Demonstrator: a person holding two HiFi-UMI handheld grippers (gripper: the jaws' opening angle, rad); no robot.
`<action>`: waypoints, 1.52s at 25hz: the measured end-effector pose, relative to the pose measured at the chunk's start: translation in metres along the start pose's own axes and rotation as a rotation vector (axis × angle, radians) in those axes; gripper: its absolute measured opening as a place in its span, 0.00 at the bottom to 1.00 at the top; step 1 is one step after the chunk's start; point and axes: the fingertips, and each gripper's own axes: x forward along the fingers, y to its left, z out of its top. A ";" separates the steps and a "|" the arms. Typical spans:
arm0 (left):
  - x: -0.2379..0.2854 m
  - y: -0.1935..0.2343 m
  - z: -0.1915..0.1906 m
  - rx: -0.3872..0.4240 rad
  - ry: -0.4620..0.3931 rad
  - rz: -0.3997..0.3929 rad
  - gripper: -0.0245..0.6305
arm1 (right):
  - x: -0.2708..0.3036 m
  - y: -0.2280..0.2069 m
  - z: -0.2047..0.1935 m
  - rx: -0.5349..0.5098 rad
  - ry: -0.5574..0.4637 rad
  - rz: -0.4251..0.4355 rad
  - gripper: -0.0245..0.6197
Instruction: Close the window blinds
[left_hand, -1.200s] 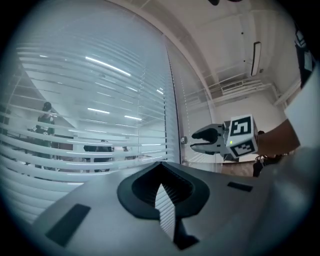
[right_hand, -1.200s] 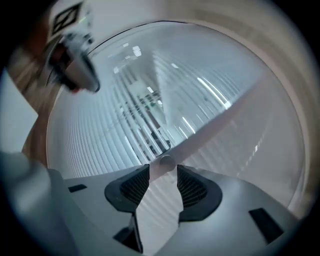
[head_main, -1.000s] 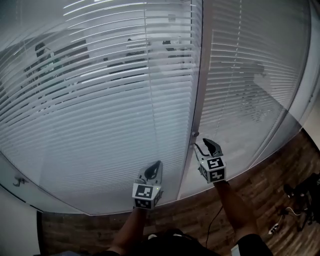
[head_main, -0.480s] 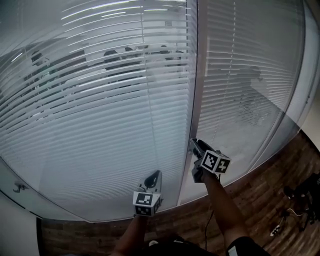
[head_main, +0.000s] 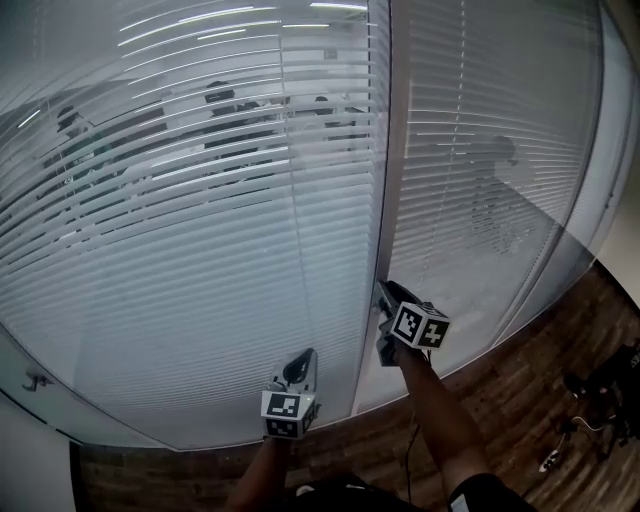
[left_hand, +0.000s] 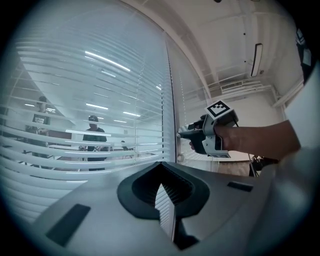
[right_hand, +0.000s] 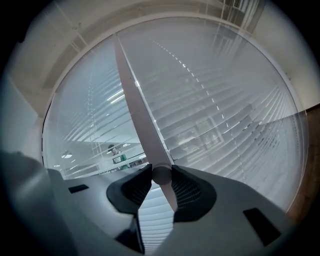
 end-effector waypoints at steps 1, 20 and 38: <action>0.000 0.000 -0.002 0.007 0.005 -0.003 0.03 | -0.001 0.001 0.001 -0.034 0.000 -0.006 0.24; -0.003 -0.003 -0.013 0.003 0.028 -0.021 0.03 | -0.006 0.031 -0.003 -1.154 0.103 -0.113 0.23; -0.015 0.010 -0.017 0.003 0.036 0.003 0.03 | -0.004 0.025 -0.019 -1.679 0.055 -0.180 0.24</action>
